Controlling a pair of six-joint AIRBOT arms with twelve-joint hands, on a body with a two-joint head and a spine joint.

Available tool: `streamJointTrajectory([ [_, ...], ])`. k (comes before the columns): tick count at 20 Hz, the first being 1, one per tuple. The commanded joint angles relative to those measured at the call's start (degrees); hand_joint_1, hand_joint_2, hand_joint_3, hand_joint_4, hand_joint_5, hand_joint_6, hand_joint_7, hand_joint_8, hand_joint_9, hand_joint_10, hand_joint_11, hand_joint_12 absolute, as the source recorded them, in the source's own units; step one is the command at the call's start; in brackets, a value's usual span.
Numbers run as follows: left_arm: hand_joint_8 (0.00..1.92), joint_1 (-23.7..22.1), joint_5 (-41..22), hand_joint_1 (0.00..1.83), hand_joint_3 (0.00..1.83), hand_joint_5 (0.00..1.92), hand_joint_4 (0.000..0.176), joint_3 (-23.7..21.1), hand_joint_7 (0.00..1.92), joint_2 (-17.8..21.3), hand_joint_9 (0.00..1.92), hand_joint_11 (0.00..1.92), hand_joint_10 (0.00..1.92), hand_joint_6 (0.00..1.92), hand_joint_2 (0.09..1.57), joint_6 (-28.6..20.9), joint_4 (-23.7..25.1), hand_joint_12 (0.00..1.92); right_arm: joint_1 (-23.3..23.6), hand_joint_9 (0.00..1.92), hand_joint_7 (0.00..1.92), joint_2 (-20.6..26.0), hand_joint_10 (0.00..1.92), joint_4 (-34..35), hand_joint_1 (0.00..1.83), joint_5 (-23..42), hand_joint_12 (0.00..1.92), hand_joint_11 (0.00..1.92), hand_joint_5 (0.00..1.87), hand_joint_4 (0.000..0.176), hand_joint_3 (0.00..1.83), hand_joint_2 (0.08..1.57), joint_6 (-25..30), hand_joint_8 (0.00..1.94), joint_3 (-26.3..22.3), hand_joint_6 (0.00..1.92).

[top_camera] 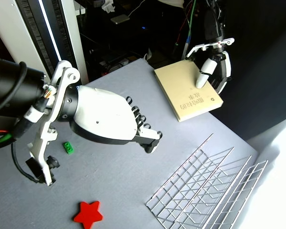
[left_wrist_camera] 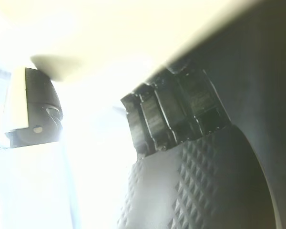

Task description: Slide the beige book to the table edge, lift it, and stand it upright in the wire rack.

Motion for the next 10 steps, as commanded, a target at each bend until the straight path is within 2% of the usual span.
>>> streamJointTrajectory([
  [1,1.37,-0.62,-8.41,1.46,0.0,0.84,0.0,0.64,0.74,1.04,0.77,0.64,1.48,1.01,1.19,-0.97,-0.14,1.61,0.81,0.48,0.48,0.69,0.0,2.42,0.38,-4.29,1.1,0.07,0.48,0.0,0.0,1.22,-0.87,0.0,-0.05,0.0],
  [2,1.37,-0.77,-10.99,1.48,0.0,0.85,0.0,0.69,0.73,1.11,0.76,0.65,1.47,1.0,1.19,-2.52,-0.13,1.66,0.86,0.48,0.49,1.09,0.0,2.42,0.35,-5.09,1.1,0.08,0.5,0.0,0.0,1.22,-1.37,0.01,0.02,0.01],
  [4,1.31,-0.8,-15.69,1.49,0.0,0.87,0.0,0.94,0.77,1.16,0.8,0.69,1.41,0.96,1.17,-5.86,-0.13,1.61,0.9,0.48,0.49,1.75,0.0,2.42,0.35,-5.78,1.1,0.08,0.52,0.0,0.0,1.22,-1.58,0.0,0.36,0.01],
  [6,1.33,-0.83,-20.04,1.49,0.0,0.84,0.0,1.12,0.76,1.6,0.8,0.67,1.43,1.01,1.17,-10.6,-0.11,1.61,0.84,0.47,0.49,2.67,0.0,2.41,0.35,-6.14,1.1,0.07,0.51,0.0,0.0,1.22,-2.95,0.0,0.93,0.01],
  [10,1.37,-0.76,-22.61,1.49,0.0,0.82,0.0,1.12,0.75,2.49,0.78,0.58,1.47,1.08,1.19,-15.54,-1.2,1.65,0.81,0.48,0.49,3.56,0.0,2.4,0.36,-6.43,1.11,0.08,0.5,0.0,0.0,1.22,-4.55,0.0,2.81,0.0],
])
